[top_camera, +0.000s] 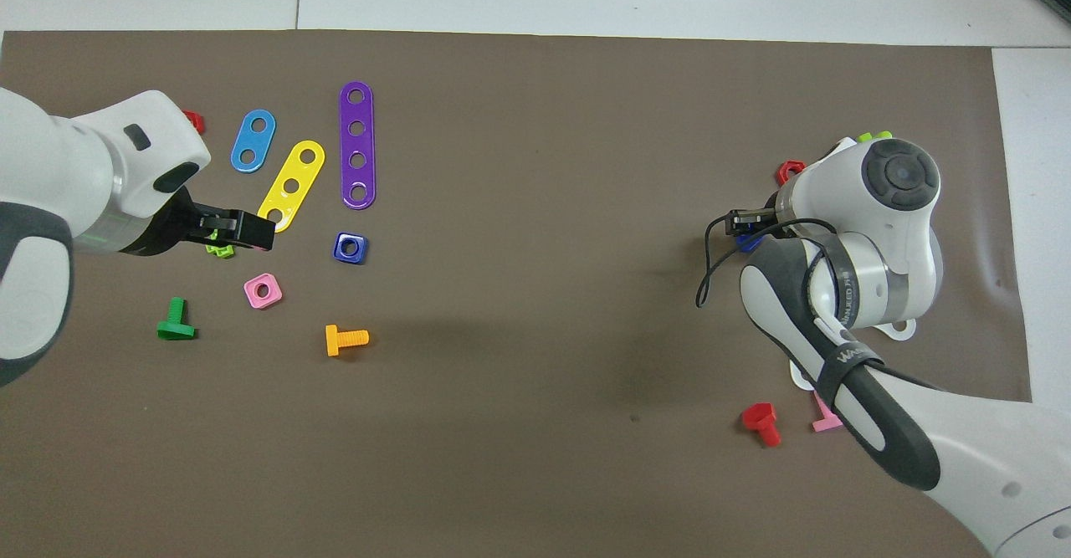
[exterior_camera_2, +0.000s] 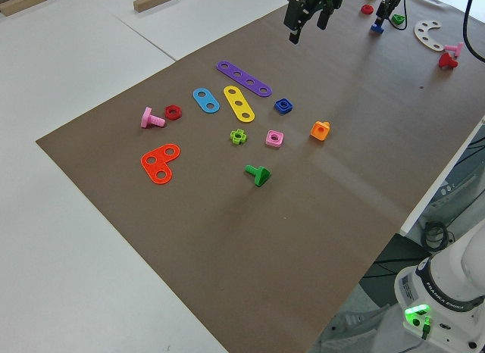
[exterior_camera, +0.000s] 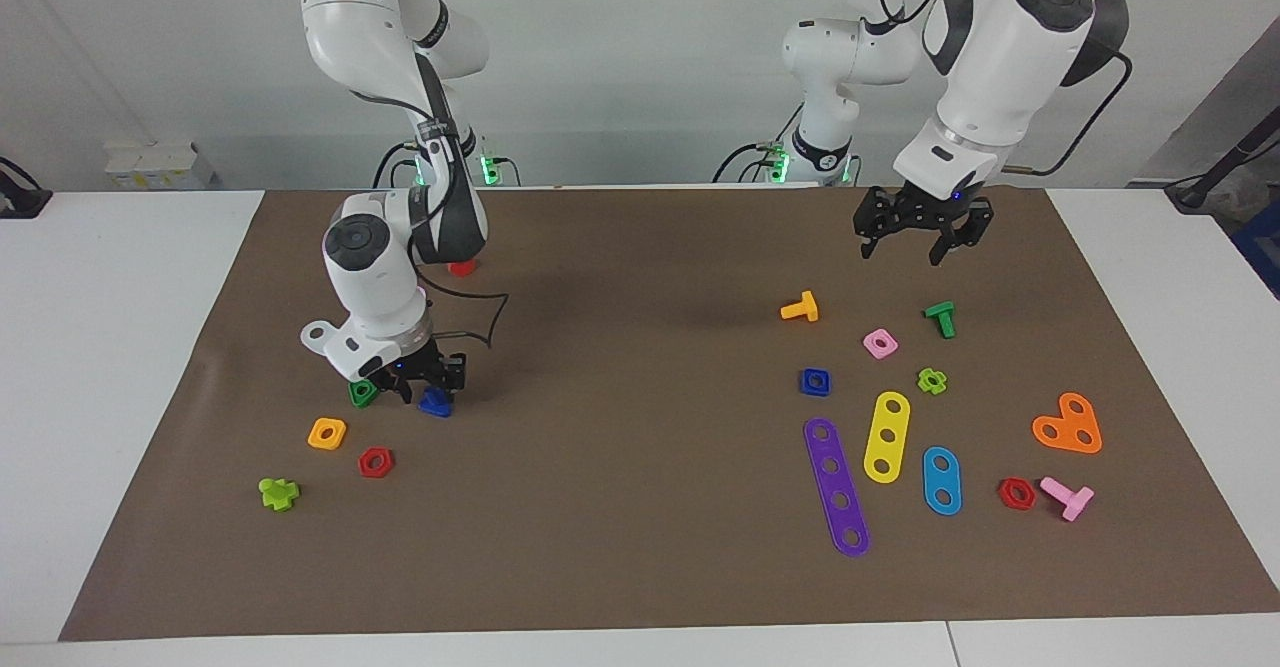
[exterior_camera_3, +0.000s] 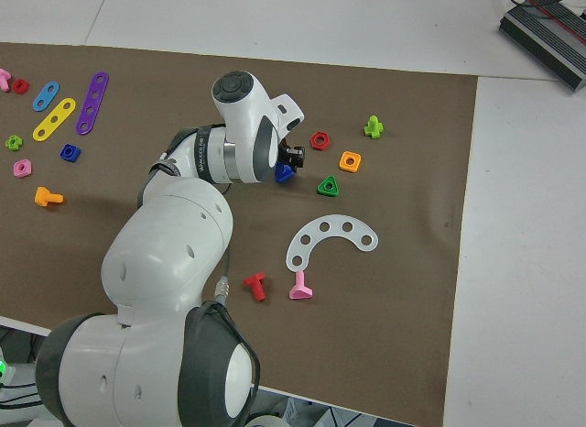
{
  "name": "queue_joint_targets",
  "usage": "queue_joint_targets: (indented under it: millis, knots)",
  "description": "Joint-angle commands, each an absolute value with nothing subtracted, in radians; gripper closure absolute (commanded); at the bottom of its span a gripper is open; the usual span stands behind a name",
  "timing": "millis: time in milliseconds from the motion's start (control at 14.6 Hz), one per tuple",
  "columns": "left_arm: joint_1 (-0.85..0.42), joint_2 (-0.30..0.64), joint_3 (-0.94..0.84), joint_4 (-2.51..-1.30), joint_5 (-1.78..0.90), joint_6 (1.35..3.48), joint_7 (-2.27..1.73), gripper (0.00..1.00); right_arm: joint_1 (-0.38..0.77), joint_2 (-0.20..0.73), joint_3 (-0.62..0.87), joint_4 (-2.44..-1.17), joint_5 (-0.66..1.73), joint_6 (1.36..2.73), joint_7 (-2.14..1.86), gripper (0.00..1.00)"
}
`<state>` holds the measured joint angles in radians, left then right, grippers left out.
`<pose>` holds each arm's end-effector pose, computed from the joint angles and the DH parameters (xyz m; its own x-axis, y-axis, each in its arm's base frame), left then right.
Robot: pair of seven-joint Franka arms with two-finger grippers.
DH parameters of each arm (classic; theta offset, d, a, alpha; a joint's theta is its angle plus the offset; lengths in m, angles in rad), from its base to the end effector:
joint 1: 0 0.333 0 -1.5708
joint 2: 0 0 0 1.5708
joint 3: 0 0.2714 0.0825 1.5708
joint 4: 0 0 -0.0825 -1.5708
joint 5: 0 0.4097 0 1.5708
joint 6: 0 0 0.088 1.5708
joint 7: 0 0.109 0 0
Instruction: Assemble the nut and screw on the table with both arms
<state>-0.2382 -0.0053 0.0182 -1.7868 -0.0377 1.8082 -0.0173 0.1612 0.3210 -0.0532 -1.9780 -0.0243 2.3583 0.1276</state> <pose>0.5749 -0.1318 0.4933 0.9809 -0.1926 0.0259 -0.1934 -0.9804 0.0374 0.6154 0.0667 0.2501 0.9980 0.0012 0.0632 -0.0005 -0.9996 0.0271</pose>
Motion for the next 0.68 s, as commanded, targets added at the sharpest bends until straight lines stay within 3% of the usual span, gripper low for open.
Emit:
queue_joint_targets:
  millis: [0, 274, 342, 410, 615]
  knots:
    - [-0.268, 0.049, 0.034, -1.810, -0.052, 1.870, -0.015, 0.04, 0.163, 0.302, -0.052, -2.005, -0.017, 2.382, 0.114, 0.35]
    - [-0.270, 0.054, 0.031, -1.942, -0.054, 2.017, -0.011, 0.05, 0.161, 0.299, -0.052, -2.006, -0.015, 2.362, 0.109, 0.70]
    - [-0.271, 0.045, 0.031, -1.985, -0.054, 2.057, -0.011, 0.05, 0.161, 0.298, -0.052, -2.006, -0.015, 2.356, 0.106, 0.91]
    - [-0.273, 0.041, 0.031, -2.011, -0.055, 2.084, -0.012, 0.05, 0.163, 0.296, -0.052, -2.005, -0.014, 2.350, 0.110, 1.00]
    - [-0.276, 0.058, 0.031, -2.056, -0.055, 2.172, -0.014, 0.06, 0.172, 0.279, -0.051, -1.999, -0.006, 2.345, 0.112, 1.00]
